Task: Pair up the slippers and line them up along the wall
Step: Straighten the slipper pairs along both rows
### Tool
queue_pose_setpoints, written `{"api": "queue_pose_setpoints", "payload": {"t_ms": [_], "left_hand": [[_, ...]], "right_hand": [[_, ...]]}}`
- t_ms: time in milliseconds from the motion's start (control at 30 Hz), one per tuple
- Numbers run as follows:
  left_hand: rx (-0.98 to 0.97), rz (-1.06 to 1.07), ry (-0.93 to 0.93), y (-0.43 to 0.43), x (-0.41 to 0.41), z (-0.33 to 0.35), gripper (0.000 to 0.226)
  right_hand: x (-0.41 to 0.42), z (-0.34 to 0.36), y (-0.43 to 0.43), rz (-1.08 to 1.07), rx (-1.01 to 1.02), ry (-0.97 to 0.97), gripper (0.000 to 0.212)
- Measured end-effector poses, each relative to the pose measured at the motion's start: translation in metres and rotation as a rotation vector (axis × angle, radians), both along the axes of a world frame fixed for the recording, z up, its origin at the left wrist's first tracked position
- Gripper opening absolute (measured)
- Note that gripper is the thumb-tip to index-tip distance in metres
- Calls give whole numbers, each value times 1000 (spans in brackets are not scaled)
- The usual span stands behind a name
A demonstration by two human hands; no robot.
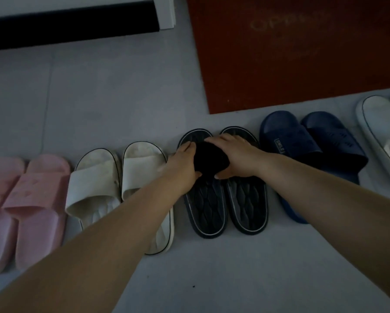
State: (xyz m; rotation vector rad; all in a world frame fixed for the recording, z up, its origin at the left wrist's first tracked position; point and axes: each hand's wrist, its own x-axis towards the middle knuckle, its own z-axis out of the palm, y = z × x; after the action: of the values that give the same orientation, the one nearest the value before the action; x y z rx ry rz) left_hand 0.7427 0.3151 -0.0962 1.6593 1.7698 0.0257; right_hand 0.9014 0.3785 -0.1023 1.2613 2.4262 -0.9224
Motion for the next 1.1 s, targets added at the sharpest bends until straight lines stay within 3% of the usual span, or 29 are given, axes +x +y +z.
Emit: {"api": "queue_pose_setpoints", "payload": {"t_ms": [167, 300, 433, 533, 667, 833, 967, 1100], "left_hand": [[-36, -20, -51, 5, -11, 13, 90], [-72, 37, -215, 26, -14, 43, 90], [-27, 29, -481, 47, 41, 81, 84], [63, -37, -532, 49, 85, 95, 75], [60, -75, -487, 49, 113, 69, 74], [31, 36, -406, 59, 114, 48, 74], [-51, 14, -270, 65, 134, 45, 86], [-115, -13, -32, 76, 180, 35, 83]], "right_hand": [[4, 13, -4, 63, 102, -144, 117], [38, 57, -14, -61, 128, -282, 124], [98, 130, -27, -166, 150, -400, 111], [143, 169, -33, -215, 116, -414, 95], [186, 169, -33, -282, 102, -452, 84], [230, 131, -19, -170, 180, -586, 63], [258, 97, 12, -125, 123, -442, 82], [274, 51, 43, -77, 11, -332, 101]]}}
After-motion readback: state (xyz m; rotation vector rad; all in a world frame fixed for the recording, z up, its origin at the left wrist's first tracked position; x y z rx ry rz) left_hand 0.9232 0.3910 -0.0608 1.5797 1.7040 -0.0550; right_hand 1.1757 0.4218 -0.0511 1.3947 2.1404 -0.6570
